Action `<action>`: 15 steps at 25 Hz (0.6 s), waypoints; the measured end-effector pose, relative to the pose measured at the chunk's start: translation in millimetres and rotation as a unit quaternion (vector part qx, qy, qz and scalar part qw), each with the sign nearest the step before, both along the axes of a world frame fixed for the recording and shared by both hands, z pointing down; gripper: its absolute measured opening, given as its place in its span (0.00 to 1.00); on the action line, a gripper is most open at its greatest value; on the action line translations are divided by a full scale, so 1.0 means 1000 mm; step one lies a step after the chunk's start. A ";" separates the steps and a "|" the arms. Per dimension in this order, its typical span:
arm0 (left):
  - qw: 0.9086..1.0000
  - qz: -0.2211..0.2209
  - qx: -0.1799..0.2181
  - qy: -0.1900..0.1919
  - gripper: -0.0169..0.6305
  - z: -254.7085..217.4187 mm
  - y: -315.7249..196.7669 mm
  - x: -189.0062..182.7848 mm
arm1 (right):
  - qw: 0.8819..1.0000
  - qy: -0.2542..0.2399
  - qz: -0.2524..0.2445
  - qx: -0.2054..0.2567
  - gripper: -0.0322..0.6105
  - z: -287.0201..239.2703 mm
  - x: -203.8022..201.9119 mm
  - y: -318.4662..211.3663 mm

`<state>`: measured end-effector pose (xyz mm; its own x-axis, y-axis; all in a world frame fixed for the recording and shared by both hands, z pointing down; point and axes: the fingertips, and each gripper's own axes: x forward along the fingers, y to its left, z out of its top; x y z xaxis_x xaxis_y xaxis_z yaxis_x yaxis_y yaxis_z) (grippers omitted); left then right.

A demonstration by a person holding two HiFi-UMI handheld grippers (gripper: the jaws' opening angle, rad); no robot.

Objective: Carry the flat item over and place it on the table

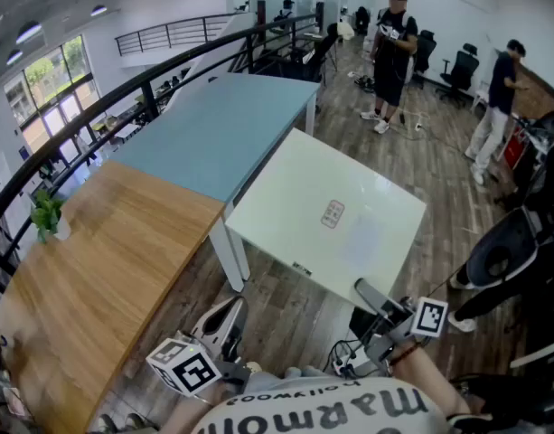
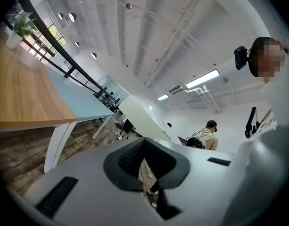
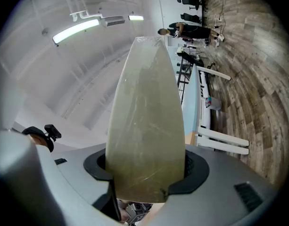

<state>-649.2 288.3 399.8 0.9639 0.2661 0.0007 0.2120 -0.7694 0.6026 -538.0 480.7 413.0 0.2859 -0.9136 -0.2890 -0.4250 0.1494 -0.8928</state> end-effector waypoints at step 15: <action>0.996 0.073 0.055 0.019 0.03 -0.036 -0.096 0.050 | 0.998 -0.027 0.023 0.045 0.51 -0.024 0.022 -0.131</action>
<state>-599.2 192.7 363.7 0.9151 0.4032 0.0022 0.3466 -0.7895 0.5066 -516.1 349.9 389.4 0.3434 -0.8703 -0.3531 -0.3853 0.2123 -0.8980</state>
